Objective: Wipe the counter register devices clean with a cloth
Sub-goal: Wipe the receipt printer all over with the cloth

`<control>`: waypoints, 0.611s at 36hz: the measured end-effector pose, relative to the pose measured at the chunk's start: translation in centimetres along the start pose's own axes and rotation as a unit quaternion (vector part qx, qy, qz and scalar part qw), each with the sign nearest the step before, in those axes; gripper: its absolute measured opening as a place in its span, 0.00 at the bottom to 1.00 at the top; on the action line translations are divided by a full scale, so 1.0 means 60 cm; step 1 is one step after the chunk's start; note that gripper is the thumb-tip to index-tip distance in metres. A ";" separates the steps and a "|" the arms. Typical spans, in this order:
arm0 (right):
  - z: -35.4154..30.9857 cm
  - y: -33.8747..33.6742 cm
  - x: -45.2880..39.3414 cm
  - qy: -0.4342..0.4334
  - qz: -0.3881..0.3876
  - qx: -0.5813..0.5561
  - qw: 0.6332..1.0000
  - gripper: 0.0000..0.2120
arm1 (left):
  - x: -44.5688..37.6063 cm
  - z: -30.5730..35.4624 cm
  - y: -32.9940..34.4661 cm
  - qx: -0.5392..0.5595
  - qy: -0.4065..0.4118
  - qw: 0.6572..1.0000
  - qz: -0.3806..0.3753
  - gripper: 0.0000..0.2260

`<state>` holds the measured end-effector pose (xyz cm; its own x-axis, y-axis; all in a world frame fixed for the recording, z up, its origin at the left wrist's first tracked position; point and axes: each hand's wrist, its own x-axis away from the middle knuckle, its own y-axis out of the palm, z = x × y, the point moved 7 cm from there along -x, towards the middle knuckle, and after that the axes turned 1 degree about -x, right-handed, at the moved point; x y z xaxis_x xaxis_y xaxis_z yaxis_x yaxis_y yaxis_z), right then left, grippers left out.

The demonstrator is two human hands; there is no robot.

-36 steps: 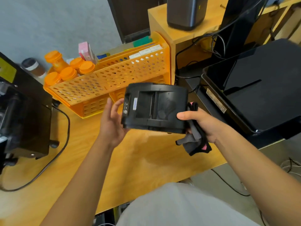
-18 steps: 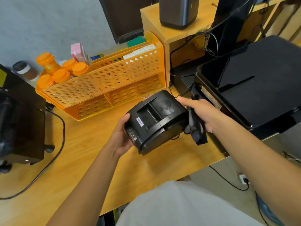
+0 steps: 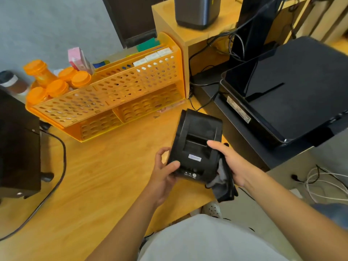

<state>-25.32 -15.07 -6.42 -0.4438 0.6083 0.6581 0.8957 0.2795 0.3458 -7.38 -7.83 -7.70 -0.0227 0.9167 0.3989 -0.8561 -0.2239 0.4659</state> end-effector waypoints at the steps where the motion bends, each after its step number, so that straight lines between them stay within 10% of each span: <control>1: 0.009 -0.009 0.000 0.003 0.002 0.011 1.000 0.28 | 0.004 -0.012 -0.001 -0.020 -0.010 1.000 -0.010 0.38; 12: 0.027 -0.069 0.015 -0.017 -0.024 0.173 0.985 0.29 | -0.066 0.018 -0.064 -0.134 -0.082 0.976 0.150 0.18; 17: 0.030 -0.077 0.018 -0.002 -0.015 0.247 0.969 0.48 | -0.137 0.051 -0.026 -0.263 -0.121 0.955 0.066 0.14; 22: 0.029 -0.079 0.019 -0.012 -0.029 0.282 0.959 0.44 | -0.177 0.043 0.044 -0.304 -0.174 0.932 -0.094 0.18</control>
<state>-30.05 -14.42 -8.45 -0.4985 0.5944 0.6310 0.7443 0.6666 -0.0399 -8.08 -19.04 -8.69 0.2348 0.7350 0.6361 -0.9650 0.2550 0.0616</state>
